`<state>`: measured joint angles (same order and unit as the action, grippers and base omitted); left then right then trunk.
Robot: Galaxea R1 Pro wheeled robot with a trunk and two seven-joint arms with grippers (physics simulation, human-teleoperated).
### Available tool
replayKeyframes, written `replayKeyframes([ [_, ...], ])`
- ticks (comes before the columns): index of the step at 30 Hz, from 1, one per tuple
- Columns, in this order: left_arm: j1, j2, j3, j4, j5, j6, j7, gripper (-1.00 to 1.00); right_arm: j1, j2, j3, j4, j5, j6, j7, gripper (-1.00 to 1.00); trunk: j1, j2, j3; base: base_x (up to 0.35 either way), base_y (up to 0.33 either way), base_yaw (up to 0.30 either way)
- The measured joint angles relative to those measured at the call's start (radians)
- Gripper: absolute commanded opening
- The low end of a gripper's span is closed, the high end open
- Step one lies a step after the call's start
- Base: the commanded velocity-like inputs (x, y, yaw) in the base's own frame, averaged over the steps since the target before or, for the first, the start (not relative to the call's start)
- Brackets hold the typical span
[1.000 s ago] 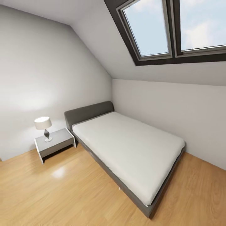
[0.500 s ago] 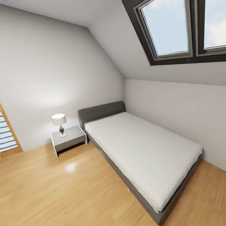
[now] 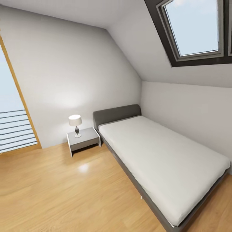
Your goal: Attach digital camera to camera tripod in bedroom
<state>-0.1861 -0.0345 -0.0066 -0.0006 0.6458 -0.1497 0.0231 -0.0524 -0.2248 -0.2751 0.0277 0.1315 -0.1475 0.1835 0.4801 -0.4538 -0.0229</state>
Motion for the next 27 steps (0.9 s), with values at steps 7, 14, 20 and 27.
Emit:
replayKeyframes([
  [7,0.0,0.0,0.0,0.0,0.001,0.001,0.004,-1.0,0.0,0.0,0.0,0.0,0.0,0.0,0.0,1.0,0.0,0.0,0.0,0.0,0.0,0.275],
  [14,0.0,0.0,0.0,0.0,0.002,0.001,0.007,-1.0,0.0,-0.001,0.0,0.0,0.0,0.0,0.0,1.0,0.0,0.0,0.0,0.0,0.0,0.279],
  [20,0.0,0.0,0.0,0.0,0.003,0.001,0.008,-1.0,0.0,-0.001,0.0,0.0,0.0,0.0,0.0,1.0,0.0,0.0,0.0,0.0,0.0,0.28],
  [27,0.0,0.0,0.0,0.0,0.004,0.0,0.008,-1.0,0.0,-0.001,0.0,0.0,0.0,0.0,-0.001,1.0,0.0,0.0,0.0,0.0,0.0,0.28],
])
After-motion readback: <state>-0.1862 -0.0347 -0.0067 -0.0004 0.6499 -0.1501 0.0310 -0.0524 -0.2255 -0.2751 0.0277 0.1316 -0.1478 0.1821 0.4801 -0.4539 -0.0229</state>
